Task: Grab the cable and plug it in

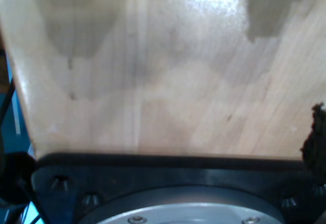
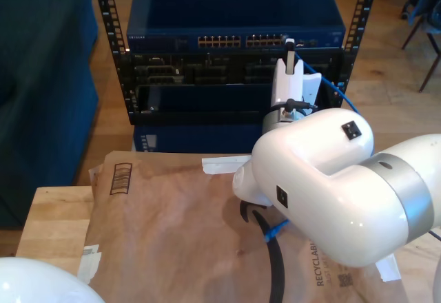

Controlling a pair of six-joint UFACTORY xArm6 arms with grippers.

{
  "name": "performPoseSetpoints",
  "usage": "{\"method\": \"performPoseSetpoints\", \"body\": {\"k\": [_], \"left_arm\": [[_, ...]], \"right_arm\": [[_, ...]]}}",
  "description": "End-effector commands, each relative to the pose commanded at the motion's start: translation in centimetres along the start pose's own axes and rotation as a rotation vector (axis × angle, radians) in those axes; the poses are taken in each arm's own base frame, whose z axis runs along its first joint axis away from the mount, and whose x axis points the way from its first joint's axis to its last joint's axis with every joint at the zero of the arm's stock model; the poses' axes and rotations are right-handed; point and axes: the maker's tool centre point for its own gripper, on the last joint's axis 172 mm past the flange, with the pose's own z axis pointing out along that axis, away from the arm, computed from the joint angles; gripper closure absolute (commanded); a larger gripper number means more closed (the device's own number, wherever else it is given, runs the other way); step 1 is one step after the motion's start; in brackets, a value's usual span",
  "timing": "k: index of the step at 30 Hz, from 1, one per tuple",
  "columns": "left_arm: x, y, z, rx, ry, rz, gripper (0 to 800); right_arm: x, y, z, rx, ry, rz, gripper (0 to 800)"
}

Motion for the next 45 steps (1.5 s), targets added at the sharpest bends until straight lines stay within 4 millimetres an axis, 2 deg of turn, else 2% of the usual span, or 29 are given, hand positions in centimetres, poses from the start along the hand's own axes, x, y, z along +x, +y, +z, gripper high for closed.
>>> {"method": "performPoseSetpoints", "body": {"k": [15,37,45], "left_arm": [[0.00,0.00,0.00,0.000,0.000,0.000,0],[0.00,0.00,0.00,0.000,0.000,0.000,0],[0.00,0.00,0.00,0.000,0.000,0.000,0]], "right_arm": [[-0.16,-0.38,0.45,0.001,0.001,0.011,800],[-0.24,0.50,0.07,-0.010,0.002,0.004,800],[-0.30,-0.46,0.67,0.013,0.013,0.022,800]]}}
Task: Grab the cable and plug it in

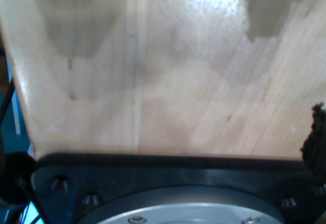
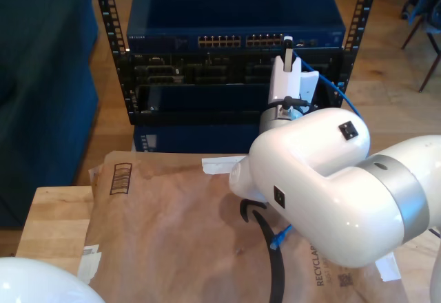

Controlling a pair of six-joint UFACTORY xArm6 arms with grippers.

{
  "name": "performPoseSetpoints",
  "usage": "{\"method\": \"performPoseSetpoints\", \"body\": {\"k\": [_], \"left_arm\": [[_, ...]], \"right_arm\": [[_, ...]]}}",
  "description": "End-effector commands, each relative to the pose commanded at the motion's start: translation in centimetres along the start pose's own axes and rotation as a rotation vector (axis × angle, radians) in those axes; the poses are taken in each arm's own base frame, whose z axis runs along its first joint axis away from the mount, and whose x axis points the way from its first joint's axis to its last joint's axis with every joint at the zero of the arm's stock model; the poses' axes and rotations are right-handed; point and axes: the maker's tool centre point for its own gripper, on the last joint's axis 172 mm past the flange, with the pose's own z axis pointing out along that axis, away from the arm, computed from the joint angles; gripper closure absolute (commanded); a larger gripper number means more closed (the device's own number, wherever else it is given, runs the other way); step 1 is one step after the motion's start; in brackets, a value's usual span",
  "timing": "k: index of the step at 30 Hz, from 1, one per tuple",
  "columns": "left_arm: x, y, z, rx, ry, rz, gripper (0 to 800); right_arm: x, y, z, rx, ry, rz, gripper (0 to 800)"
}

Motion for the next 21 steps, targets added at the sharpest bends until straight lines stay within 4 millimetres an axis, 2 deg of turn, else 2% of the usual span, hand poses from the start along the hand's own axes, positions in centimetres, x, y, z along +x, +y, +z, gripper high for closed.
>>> {"method": "performPoseSetpoints", "body": {"k": [8,21], "left_arm": [[0.0,0.0,0.0,0.000,0.000,0.000,0],[0.0,0.0,0.0,0.000,0.000,0.000,0]], "right_arm": [[0.3,1.6,-0.8,-0.034,-0.006,-0.024,800],[0.0,0.7,-0.4,-0.019,-0.006,-0.009,800]]}}
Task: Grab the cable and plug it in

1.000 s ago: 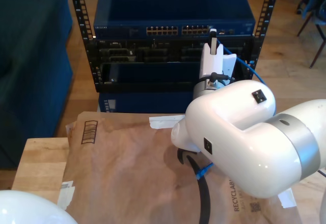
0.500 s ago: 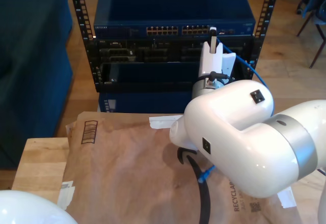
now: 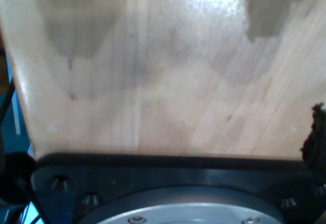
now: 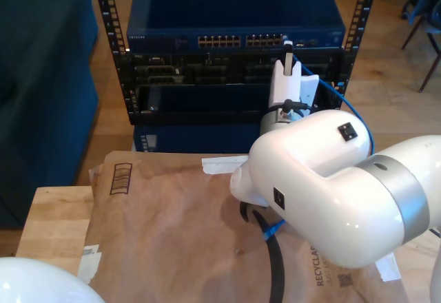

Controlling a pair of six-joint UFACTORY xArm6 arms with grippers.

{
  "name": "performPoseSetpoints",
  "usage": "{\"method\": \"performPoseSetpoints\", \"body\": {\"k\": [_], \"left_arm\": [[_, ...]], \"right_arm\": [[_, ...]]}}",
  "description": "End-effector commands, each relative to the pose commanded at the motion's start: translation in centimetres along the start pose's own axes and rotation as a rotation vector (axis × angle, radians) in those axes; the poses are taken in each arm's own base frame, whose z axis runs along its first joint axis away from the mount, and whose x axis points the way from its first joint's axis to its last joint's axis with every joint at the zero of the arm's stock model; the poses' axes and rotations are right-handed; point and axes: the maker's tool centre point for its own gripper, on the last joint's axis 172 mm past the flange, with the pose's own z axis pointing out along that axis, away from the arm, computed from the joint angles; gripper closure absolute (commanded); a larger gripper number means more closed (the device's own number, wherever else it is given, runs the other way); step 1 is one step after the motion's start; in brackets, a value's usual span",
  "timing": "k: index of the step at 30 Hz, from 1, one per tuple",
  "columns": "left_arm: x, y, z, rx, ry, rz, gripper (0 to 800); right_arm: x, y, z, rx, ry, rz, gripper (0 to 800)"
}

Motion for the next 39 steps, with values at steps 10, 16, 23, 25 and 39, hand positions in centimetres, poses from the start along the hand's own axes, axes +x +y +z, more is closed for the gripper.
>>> {"method": "performPoseSetpoints", "body": {"k": [10,16,23,25,39], "left_arm": [[0.0,0.0,0.0,0.000,0.000,0.000,0],[0.0,0.0,0.0,0.001,0.000,0.001,0],[0.0,0.0,0.0,0.000,0.000,0.000,0],[0.0,0.0,0.0,0.000,0.000,0.000,0],[0.0,0.0,0.0,0.000,0.000,0.000,0]], "right_arm": [[-0.5,-0.4,0.8,-0.001,-0.005,0.017,800],[-0.7,-0.2,1.0,-0.011,-0.010,0.022,800],[0.0,-0.6,0.6,-0.021,-0.010,0.016,555],[0.6,-1.7,0.0,-0.030,-0.013,0.012,545],[5.7,-0.7,-9.8,-0.395,-0.103,0.049,417]]}}
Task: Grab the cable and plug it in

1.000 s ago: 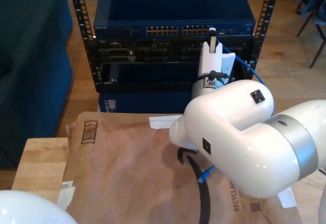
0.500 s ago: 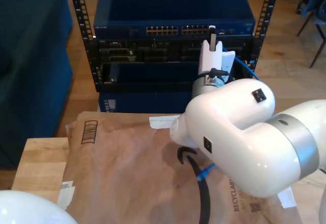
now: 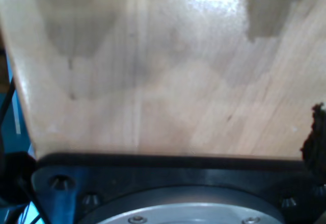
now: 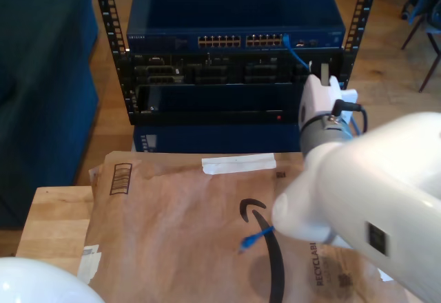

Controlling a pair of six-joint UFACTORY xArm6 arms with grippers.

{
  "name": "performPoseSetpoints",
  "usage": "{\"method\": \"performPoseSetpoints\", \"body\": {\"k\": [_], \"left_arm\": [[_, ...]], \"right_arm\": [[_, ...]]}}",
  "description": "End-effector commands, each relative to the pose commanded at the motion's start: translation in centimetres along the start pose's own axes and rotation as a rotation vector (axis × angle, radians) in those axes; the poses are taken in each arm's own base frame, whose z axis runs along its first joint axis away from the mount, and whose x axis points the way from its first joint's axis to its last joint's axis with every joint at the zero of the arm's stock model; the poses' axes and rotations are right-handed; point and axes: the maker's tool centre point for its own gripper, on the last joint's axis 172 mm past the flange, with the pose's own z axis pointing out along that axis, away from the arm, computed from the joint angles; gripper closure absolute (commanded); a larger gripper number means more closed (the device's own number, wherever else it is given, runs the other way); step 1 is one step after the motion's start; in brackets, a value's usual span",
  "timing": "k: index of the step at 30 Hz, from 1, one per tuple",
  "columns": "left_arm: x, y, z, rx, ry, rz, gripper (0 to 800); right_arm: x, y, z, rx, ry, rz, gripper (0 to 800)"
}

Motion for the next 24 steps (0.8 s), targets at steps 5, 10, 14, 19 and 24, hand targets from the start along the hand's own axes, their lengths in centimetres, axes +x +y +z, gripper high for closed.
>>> {"method": "performPoseSetpoints", "body": {"k": [5,10,14,19,24], "left_arm": [[0.0,0.0,0.0,0.000,0.000,0.000,0],[0.0,0.0,0.0,0.000,0.000,0.000,0],[0.0,0.0,0.0,0.000,0.000,0.000,0],[0.0,0.0,0.0,0.000,0.000,0.000,0],[0.0,0.0,0.0,0.000,0.000,0.000,0]], "right_arm": [[1.0,-0.9,-0.9,-0.083,-0.050,0.008,351],[5.8,-3.1,-1.0,-0.167,-0.078,-0.063,290],[11.1,-3.1,-2.4,-0.316,-0.064,-0.181,207],[19.3,-0.2,-4.4,-0.527,0.015,-0.357,19],[27.6,-2.4,-5.9,-0.604,0.136,-0.364,2]]}}
